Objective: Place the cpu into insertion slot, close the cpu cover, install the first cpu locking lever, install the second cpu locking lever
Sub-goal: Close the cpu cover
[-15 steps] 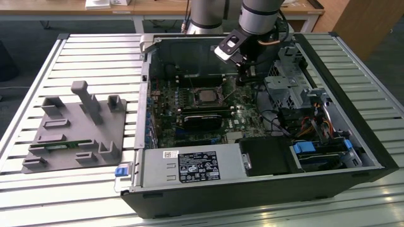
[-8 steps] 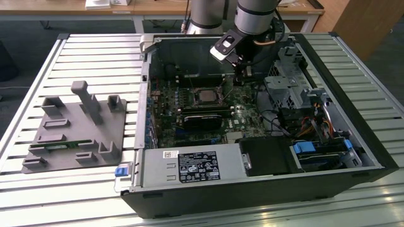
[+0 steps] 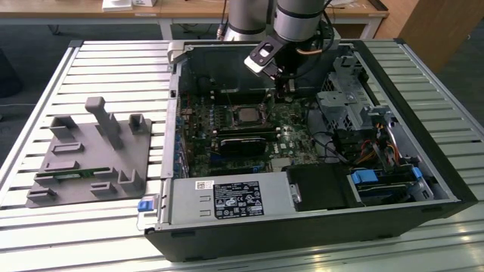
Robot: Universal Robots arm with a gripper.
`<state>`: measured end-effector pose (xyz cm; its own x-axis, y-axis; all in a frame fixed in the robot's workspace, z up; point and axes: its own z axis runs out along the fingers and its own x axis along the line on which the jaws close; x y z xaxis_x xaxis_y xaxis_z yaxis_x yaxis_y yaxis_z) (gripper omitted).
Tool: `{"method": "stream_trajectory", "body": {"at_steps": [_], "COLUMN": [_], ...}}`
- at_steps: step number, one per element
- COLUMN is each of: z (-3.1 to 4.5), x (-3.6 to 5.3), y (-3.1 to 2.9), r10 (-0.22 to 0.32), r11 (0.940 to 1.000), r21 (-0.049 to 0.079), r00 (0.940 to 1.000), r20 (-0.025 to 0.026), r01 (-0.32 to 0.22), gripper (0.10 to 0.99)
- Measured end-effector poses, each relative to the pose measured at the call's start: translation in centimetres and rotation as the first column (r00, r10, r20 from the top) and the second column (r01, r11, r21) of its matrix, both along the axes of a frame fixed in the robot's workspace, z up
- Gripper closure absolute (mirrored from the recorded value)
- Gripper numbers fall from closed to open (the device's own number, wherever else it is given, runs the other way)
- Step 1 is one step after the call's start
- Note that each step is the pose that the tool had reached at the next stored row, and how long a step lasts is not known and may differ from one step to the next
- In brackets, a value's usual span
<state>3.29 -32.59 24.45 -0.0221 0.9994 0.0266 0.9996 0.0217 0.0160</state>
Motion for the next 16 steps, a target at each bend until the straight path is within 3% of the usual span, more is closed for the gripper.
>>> {"method": "stream_trajectory", "body": {"at_steps": [16], "z": [-0.05], "x": [-1.08], "y": [0.0], "r10": [0.0], "r11": [1.0], "r21": [0.0], "r00": [1.0], "r20": [-0.0001], "r01": [0.0], "gripper": [0.98]}}
